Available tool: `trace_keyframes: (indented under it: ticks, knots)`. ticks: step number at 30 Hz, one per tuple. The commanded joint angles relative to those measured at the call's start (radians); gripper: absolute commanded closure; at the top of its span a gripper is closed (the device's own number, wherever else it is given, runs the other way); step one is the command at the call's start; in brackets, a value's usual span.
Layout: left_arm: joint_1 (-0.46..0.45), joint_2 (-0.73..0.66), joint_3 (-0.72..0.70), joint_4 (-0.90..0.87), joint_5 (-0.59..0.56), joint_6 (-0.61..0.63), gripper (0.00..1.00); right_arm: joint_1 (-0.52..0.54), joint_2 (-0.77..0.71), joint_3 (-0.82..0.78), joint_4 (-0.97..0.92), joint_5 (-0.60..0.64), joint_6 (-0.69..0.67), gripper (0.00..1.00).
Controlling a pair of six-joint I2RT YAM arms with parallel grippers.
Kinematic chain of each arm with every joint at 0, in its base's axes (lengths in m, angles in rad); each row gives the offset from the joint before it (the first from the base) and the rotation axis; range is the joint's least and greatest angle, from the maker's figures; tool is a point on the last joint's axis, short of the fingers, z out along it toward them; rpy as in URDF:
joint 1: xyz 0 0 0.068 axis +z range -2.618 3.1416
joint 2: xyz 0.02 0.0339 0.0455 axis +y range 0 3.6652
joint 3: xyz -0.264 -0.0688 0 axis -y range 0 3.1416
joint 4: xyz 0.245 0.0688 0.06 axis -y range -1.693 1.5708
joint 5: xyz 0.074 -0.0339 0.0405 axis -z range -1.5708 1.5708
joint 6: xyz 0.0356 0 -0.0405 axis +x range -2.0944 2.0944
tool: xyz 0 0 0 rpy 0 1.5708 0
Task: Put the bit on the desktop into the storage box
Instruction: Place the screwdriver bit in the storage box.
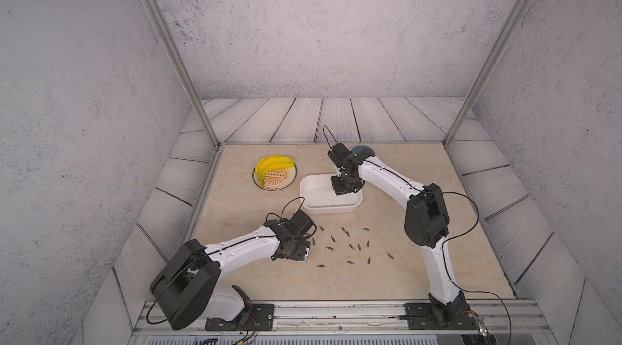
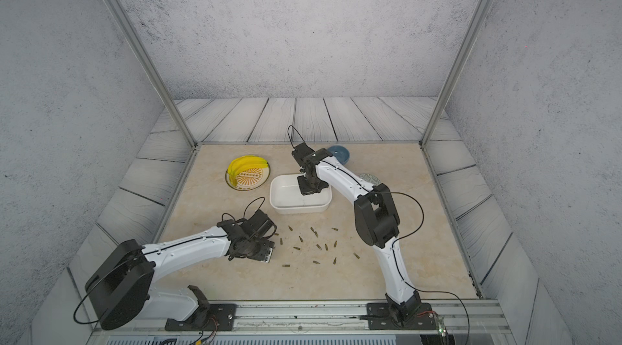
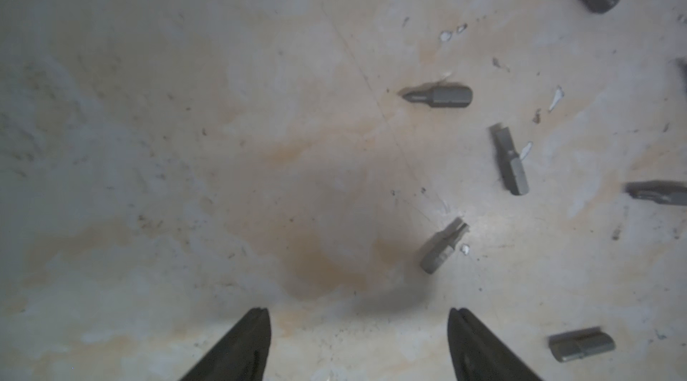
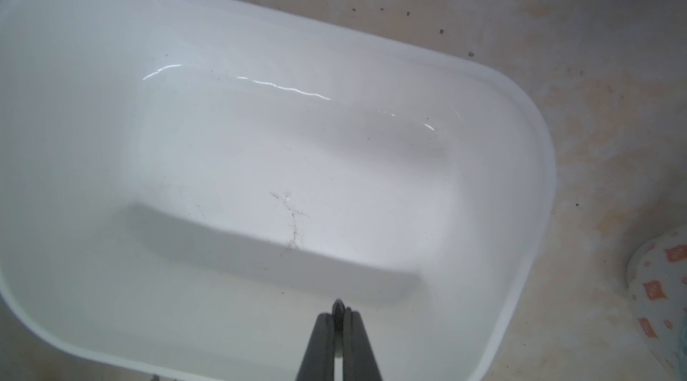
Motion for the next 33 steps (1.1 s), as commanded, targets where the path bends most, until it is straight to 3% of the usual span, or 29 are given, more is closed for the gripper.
trace_keyframes:
  ticks: [1, 2, 5, 6, 9, 16, 22, 33]
  knots:
    - [-0.012, 0.026, 0.045, 0.017, -0.010, 0.025, 0.19, -0.005, 0.034, 0.064, -0.056, -0.005, -0.021, 1.00]
    - [-0.012, 0.036, 0.052, 0.020, -0.008, 0.029, 0.19, -0.008, 0.049, 0.081, -0.066, -0.003, -0.021, 0.98]
    - [-0.015, 0.065, 0.069, 0.032, 0.000, 0.041, 0.20, -0.010, 0.068, 0.101, -0.082, 0.008, -0.021, 0.55]
    - [-0.015, 0.077, 0.075, 0.033, 0.001, 0.044, 0.21, -0.010, 0.066, 0.098, -0.083, 0.010, -0.021, 0.46]
    - [-0.017, 0.109, 0.091, 0.033, 0.007, 0.054, 0.23, -0.011, 0.042, 0.072, -0.073, 0.023, -0.018, 0.32]
    - [-0.019, 0.136, 0.091, 0.033, 0.014, 0.055, 0.32, -0.026, -0.041, 0.025, -0.062, 0.046, -0.019, 0.30]
    - [-0.020, 0.140, 0.092, 0.032, 0.017, 0.061, 0.47, -0.035, -0.093, -0.007, -0.063, 0.055, -0.022, 0.30]
    - [-0.023, 0.192, 0.115, 0.004, 0.016, 0.076, 0.60, -0.042, -0.215, -0.125, -0.040, 0.079, -0.013, 0.31]
